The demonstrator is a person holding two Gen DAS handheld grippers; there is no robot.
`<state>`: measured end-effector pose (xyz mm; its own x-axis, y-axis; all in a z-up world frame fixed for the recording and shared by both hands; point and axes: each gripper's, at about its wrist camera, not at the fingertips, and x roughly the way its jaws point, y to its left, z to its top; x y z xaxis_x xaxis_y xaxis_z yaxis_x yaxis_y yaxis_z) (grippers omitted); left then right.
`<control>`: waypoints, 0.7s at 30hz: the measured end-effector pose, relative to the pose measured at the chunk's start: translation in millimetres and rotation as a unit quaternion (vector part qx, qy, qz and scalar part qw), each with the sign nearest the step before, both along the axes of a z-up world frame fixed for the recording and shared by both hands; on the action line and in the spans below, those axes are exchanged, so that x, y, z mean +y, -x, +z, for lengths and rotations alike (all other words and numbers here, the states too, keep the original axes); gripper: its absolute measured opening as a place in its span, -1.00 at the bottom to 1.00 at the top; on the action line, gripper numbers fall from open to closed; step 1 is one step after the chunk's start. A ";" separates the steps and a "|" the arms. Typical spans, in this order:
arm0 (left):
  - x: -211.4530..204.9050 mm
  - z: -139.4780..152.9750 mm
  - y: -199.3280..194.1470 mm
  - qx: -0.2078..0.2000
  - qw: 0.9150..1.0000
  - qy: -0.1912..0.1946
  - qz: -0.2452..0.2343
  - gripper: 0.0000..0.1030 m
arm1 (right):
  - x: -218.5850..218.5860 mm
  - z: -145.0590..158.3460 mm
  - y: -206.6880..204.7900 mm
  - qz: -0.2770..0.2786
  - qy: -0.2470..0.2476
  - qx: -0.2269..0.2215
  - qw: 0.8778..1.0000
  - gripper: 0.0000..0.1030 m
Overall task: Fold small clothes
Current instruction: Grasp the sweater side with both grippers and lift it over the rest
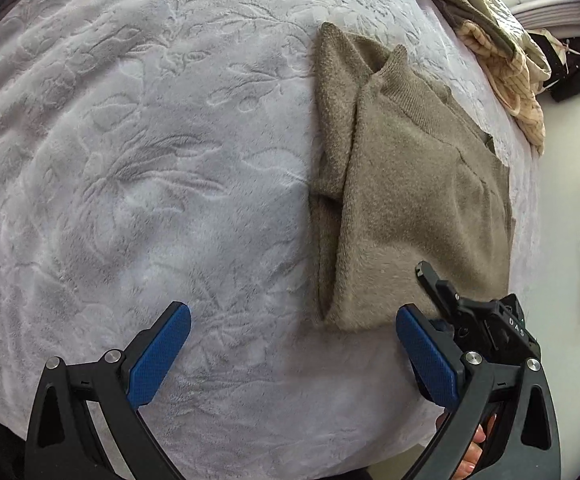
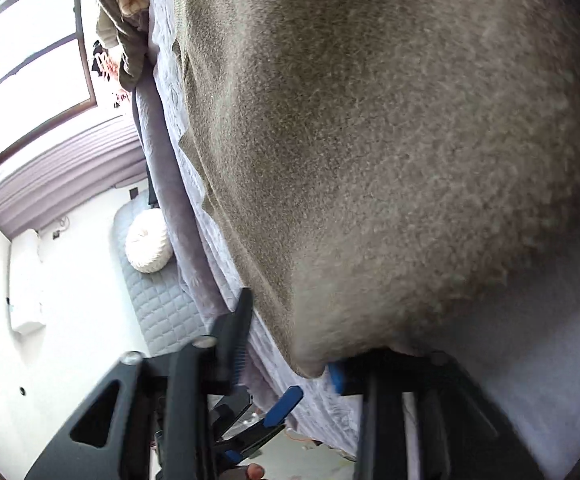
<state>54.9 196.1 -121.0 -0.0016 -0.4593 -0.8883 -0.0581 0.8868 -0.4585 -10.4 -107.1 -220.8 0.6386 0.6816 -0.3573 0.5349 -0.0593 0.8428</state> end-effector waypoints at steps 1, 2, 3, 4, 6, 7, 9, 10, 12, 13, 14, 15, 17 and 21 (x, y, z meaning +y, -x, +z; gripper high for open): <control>-2.5 -0.9 -4.5 0.002 1.000 0.010 -0.001 1.00 | -1.4 2.1 -0.8 -0.010 -0.019 -0.015 1.000 -0.83; -6.5 -2.6 -11.0 0.004 1.000 0.022 0.000 1.00 | -2.7 5.9 -2.2 -0.012 -0.029 -0.028 0.999 -0.83; -12.1 -4.4 -18.3 0.006 0.999 0.036 0.000 1.00 | -3.8 11.1 -4.3 -0.010 -0.031 -0.040 0.999 -0.84; -15.2 -5.8 -25.5 0.007 0.998 0.055 0.000 1.00 | -4.1 16.4 -6.1 -0.005 -0.032 -0.051 0.998 -0.84; -23.6 -9.8 -41.8 0.007 0.997 0.078 0.000 1.00 | -3.4 27.3 -11.4 0.005 -0.030 -0.071 0.997 -0.84; -26.7 -12.3 -50.7 0.005 0.997 0.083 0.000 1.00 | -3.7 32.9 -14.9 0.011 -0.026 -0.080 0.996 -0.84; -36.9 -18.4 -66.6 0.005 0.996 0.084 0.000 1.00 | -4.7 40.5 -19.6 0.024 -0.015 -0.089 0.996 -0.84; -44.3 -22.5 -75.8 0.007 0.996 0.084 -0.003 1.00 | -3.7 43.5 -21.5 0.029 -0.011 -0.092 0.995 -0.84; -57.5 -27.6 -88.6 0.010 0.996 0.090 -0.009 1.00 | -1.2 46.3 -25.4 0.041 -0.002 -0.092 0.995 -0.84; -63.9 -28.8 -94.5 0.011 0.995 0.094 -0.015 1.00 | -1.4 46.6 -26.2 0.046 0.001 -0.092 0.995 -0.84; -68.6 -28.0 -98.3 0.010 0.995 0.097 -0.022 1.00 | -6.3 46.7 -27.0 0.050 0.003 -0.091 0.995 -0.84; -77.7 -25.6 -102.6 0.005 0.994 0.104 -0.033 0.99 | -5.0 46.2 -28.2 0.057 0.008 -0.089 0.994 -0.84; -89.9 -20.2 -105.3 -0.007 0.993 0.107 -0.052 0.96 | -7.7 45.5 -28.2 0.078 0.024 -0.083 0.993 -0.84; -108.0 -26.9 -108.9 -0.007 0.996 0.055 -0.074 0.49 | 1.8 44.9 -31.0 0.162 0.093 -0.046 0.981 -0.76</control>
